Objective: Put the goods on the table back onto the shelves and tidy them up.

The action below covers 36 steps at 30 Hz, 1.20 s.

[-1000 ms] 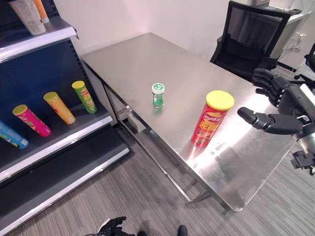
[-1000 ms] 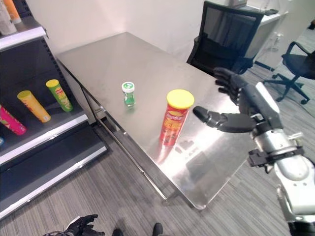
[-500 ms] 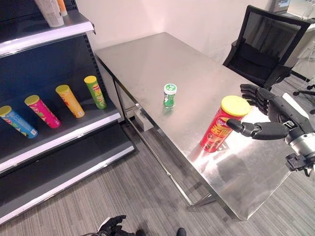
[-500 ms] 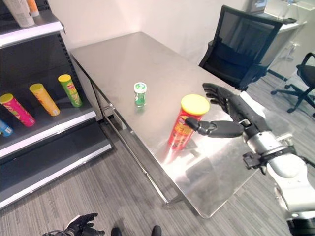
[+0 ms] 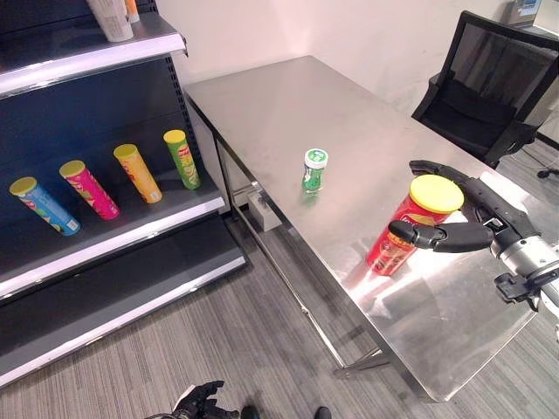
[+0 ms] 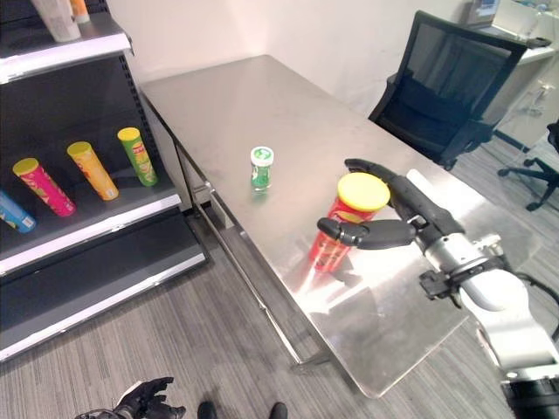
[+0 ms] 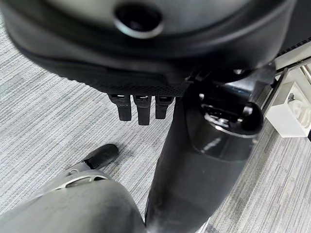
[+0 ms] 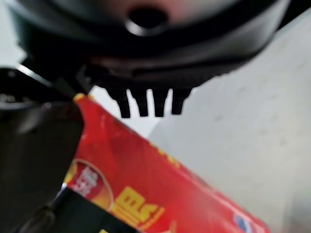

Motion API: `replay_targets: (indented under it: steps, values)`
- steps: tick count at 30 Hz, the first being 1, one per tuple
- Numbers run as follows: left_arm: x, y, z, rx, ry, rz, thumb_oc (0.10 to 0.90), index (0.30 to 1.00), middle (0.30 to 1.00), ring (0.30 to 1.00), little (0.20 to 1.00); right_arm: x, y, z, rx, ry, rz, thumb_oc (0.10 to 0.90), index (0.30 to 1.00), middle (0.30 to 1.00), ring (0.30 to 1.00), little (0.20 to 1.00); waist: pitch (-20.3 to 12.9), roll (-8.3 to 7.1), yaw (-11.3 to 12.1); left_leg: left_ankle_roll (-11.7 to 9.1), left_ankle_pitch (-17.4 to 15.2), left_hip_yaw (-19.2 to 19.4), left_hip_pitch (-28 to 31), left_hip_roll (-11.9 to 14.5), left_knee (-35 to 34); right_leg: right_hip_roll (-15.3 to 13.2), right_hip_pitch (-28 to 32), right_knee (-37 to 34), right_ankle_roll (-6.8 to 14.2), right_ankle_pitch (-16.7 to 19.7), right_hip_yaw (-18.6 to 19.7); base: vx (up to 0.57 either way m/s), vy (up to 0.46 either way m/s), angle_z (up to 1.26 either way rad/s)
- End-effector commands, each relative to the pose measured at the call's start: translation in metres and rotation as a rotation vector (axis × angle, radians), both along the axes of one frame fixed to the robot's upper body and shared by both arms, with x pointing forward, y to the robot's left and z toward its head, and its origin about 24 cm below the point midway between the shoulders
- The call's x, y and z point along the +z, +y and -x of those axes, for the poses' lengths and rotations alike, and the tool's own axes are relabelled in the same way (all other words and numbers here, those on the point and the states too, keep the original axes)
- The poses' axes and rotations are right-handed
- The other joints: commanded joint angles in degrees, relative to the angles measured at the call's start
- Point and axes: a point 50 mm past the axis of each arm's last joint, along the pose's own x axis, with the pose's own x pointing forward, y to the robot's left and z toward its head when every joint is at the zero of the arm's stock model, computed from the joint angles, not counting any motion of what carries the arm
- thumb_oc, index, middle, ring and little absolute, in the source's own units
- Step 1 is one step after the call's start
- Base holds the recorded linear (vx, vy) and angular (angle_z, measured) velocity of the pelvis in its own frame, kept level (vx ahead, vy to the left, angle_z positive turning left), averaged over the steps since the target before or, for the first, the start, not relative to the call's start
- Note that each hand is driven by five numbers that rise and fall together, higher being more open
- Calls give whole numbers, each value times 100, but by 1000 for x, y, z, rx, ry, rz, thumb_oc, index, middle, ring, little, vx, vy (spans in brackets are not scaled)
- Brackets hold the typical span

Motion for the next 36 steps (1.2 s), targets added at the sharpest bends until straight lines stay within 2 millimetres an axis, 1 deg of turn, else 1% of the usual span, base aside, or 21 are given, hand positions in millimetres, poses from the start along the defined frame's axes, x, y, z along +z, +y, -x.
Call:
replay_targets:
  steps: [1,2,3,10,18,20,24,25,26,27,29,30,31,33,34,35,36]
  values:
    - [3,14,-4,-31,-6,-50,800,900,900,900,900,59,7,-7,40,-251,34,800,900,900,900,900,-194,-336,227,-221,-326,106,28,115,79,-120,192,37,401,-136,60,18,8,3]
    - [4,14,-5,-31,-9,-51,800,900,900,900,900,58,8,-8,36,-251,41,527,491,491,491,491,-194,-342,236,-219,-328,101,30,109,79,-120,199,37,400,-137,53,18,7,4]
    - [4,14,-5,-30,-11,-51,800,900,900,900,900,58,7,-8,34,-248,43,400,300,300,300,300,-192,-343,238,-217,-329,99,31,105,79,-121,199,37,400,-136,48,19,8,6]
    - [4,16,-6,-13,-14,-58,800,900,900,900,900,58,10,-8,39,-254,52,400,300,300,300,300,-193,-370,256,-218,-324,59,13,102,79,-135,217,37,395,-150,-12,8,-4,5]
    - [7,21,-7,7,-31,-68,800,900,900,900,900,68,5,-3,-7,-348,20,400,300,300,300,300,-193,-347,285,-227,-321,-14,44,107,79,-120,266,37,373,-201,-63,0,-32,4]
    - [9,24,-10,24,-46,-76,800,900,900,900,900,78,3,3,-34,-430,-3,400,300,300,300,300,-188,-345,299,-246,-282,-90,33,127,79,-97,283,37,347,-240,-92,-17,-96,16]
    - [11,26,-13,27,-63,-80,800,900,900,900,900,96,4,9,-38,-533,-12,400,300,300,300,300,-193,-344,341,-285,-217,-191,8,175,79,-45,298,37,298,-304,-103,-20,-80,21]
    - [11,26,-13,27,-63,-80,800,900,900,900,900,96,4,10,-39,-533,-12,400,300,300,300,300,-190,-345,338,-287,-216,-196,7,176,79,-44,300,37,296,-306,-108,-29,-97,25]
    - [12,27,-15,33,-71,-80,800,900,900,900,900,103,6,13,-35,-597,-46,400,300,300,300,300,-190,-339,366,-310,-182,-247,-5,206,79,-4,300,37,266,-340,-104,-19,-68,20]
    - [12,27,-15,33,-71,-80,800,900,900,900,900,103,6,13,-35,-598,-47,400,300,300,300,300,-188,-341,361,-313,-181,-252,-6,208,79,-1,302,37,263,-342,-109,-31,-99,9]
    - [14,27,-17,36,-90,-76,800,900,900,900,900,110,8,18,-31,-678,-109,400,300,300,300,300,-174,-326,414,-317,-123,-321,-21,234,83,44,310,37,228,-391,-95,-49,-101,13]
    - [15,26,-21,29,-100,-71,800,900,900,900,900,114,13,19,-23,-743,-162,400,300,300,300,300,-20,-367,488,-336,-123,-421,-228,243,503,49,337,37,163,-401,-67,-78,-111,11]
    - [16,27,-22,30,-101,-73,800,900,900,900,900,114,13,19,-24,-745,-164,400,300,300,300,300,-10,-378,478,-339,-161,-436,-272,248,585,48,337,37,158,-402,-77,-120,-124,6]
    - [17,24,-25,23,-112,-63,800,900,900,900,900,117,20,21,-3,-817,-249,400,300,300,300,300,165,-393,594,-417,-364,-663,-616,203,1280,17,393,37,87,-416,-86,-113,-72,29]
    - [17,23,-27,27,-118,-62,800,900,900,900,900,117,23,23,2,-838,-277,400,300,300,300,300,221,-408,601,-454,-438,-772,-789,146,1594,-24,384,37,58,-393,-146,-131,-43,50]
    - [17,23,-27,34,-119,-61,800,900,900,900,900,117,27,24,7,-858,-290,400,300,300,300,300,265,-413,620,-470,-475,-808,-873,130,1876,-63,397,37,37,-377,-196,-136,-10,34]
    - [17,23,-27,46,-123,-59,800,900,900,900,900,118,34,25,28,-876,-302,400,300,300,300,300,300,-423,615,-442,-613,-687,-857,198,2318,-131,397,37,22,-344,-297,-96,4,21]
